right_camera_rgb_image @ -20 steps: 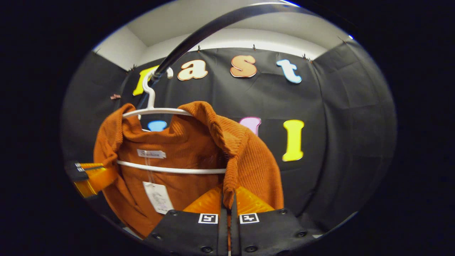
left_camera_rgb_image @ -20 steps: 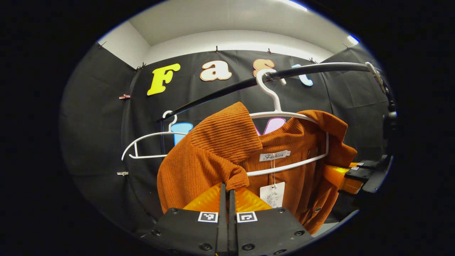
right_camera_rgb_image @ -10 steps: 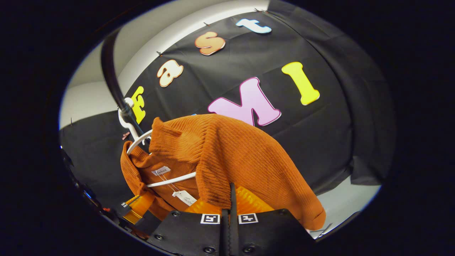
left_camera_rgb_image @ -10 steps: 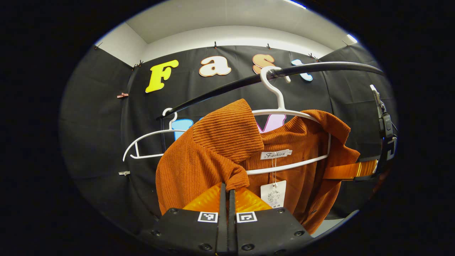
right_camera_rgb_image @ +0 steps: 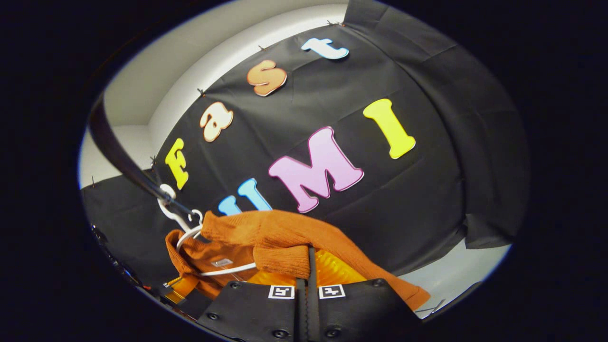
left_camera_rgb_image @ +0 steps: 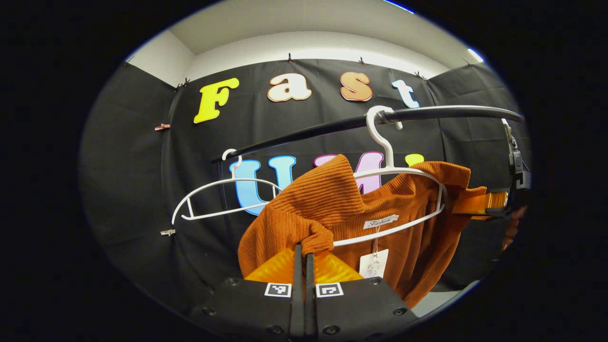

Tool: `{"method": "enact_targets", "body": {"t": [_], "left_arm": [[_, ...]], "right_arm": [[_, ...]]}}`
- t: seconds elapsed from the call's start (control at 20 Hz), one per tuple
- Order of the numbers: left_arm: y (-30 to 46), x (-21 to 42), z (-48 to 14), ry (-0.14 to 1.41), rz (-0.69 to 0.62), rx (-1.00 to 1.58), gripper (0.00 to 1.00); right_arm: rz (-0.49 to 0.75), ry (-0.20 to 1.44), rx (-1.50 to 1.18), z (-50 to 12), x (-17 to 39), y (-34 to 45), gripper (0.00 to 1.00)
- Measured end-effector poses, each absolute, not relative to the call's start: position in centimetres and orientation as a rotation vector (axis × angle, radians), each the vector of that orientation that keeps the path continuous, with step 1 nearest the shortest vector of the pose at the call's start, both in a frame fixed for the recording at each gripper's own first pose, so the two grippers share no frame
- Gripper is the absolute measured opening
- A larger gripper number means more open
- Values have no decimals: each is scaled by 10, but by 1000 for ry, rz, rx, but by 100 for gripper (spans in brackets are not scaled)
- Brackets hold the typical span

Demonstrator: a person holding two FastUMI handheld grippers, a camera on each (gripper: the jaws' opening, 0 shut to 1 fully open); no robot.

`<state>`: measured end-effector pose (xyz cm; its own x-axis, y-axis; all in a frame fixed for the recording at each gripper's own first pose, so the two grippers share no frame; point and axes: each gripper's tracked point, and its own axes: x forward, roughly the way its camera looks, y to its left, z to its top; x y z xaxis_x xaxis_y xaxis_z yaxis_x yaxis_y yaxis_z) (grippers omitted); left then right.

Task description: Grasp the clothes on the hanger with both hands and then place them into the laundry hamper below.

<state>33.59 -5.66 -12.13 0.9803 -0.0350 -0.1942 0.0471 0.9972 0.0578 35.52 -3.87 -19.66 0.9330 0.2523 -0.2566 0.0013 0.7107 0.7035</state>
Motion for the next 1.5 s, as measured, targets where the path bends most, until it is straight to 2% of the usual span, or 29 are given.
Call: {"method": "enact_targets", "body": {"t": [0.35, 0.4, 0.45, 0.5, 0.6, 0.65, 0.7, 0.75, 0.8, 0.85, 1.25, 1.5], "left_arm": [[-39, 343, -102, 189, -25, 21, 5], [-38, 344, -98, 187, -27, 20, 4], [-37, 344, -97, 188, -29, 20, 4], [-37, 344, -96, 190, -34, 22, 5], [-40, 343, -99, 201, -43, 29, 5], [-39, 344, -101, 207, -42, 33, 5], [-37, 344, -103, 213, -40, 34, 6], [-34, 347, -105, 218, -35, 32, 4], [-29, 349, -106, 220, -27, 29, 6], [-21, 350, -109, 225, -13, 28, 5], [50, 339, -167, 339, 128, -6, 5], [47, 325, -217, 420, 107, -3, 4]], "right_arm": [[-47, 194, 843, -186, 385, -83, 4], [-73, 195, 835, -193, 391, -91, 4], [-97, 203, 816, -203, 391, -97, 8], [-118, 218, 798, -215, 394, -106, 4], [-153, 270, 771, -244, 393, -116, 4], [-154, 300, 772, -256, 390, -114, 8], [-146, 326, 775, -268, 386, -109, 4], [-131, 352, 772, -279, 381, -100, 4], [-113, 377, 770, -288, 375, -91, 8], [-93, 401, 774, -296, 369, -81, 4], [81, 520, 813, -320, 327, -4, 4], [200, 566, 819, -315, 300, 48, 4]]}}
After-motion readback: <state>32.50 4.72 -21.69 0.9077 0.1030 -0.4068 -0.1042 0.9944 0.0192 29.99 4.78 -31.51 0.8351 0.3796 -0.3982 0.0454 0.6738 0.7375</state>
